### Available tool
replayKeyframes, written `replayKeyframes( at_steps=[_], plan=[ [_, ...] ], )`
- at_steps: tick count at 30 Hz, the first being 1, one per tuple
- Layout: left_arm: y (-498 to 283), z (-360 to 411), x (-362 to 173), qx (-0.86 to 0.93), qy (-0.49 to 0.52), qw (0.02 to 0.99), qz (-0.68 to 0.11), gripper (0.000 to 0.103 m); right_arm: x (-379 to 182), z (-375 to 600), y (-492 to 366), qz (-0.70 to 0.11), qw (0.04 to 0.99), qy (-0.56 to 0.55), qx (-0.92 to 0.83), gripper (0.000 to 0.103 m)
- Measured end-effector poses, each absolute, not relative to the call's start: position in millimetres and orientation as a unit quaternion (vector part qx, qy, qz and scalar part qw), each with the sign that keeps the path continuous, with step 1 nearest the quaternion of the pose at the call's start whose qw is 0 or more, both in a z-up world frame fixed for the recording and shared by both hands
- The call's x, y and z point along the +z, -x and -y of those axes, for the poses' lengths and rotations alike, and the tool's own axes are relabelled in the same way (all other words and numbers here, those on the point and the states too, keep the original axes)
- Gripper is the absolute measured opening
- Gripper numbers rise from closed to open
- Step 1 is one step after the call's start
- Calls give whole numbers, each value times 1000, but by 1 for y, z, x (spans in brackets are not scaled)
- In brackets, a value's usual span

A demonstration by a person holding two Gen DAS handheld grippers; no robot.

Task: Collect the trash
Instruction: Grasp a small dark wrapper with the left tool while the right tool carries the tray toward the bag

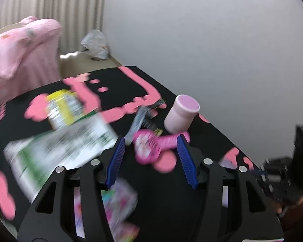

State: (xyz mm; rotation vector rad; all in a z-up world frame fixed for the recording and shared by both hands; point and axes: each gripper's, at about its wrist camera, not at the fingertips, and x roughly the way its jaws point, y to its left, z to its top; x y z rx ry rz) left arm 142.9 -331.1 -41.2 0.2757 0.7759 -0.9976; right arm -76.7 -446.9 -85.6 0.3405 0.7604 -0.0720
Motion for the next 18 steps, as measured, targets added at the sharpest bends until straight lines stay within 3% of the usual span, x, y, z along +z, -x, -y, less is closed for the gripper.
replayKeyframes(
  at_steps=[4,7,9,10,11,18],
  plan=[
    [-167,393,-64,-440,-207,788,-379,51,-90,450,85,-357,916,-181,-39,4],
    [-189,413,-82,-403,-210,788,-415,50,-91,452,85,-352,916,-188,-35,4],
    [-203,413,-91,-389,-173,781,-457,33,-93,452,86,-354,915,-190,-33,4],
    [-207,409,-93,-388,-156,778,-468,18,-95,453,85,-354,915,-192,-31,4],
    [-208,406,-92,-394,-149,775,-471,13,-95,453,84,-353,915,-194,-30,4],
    [-190,339,-46,-389,-85,815,-420,8,-93,447,74,-346,917,-201,-13,4]
  ],
)
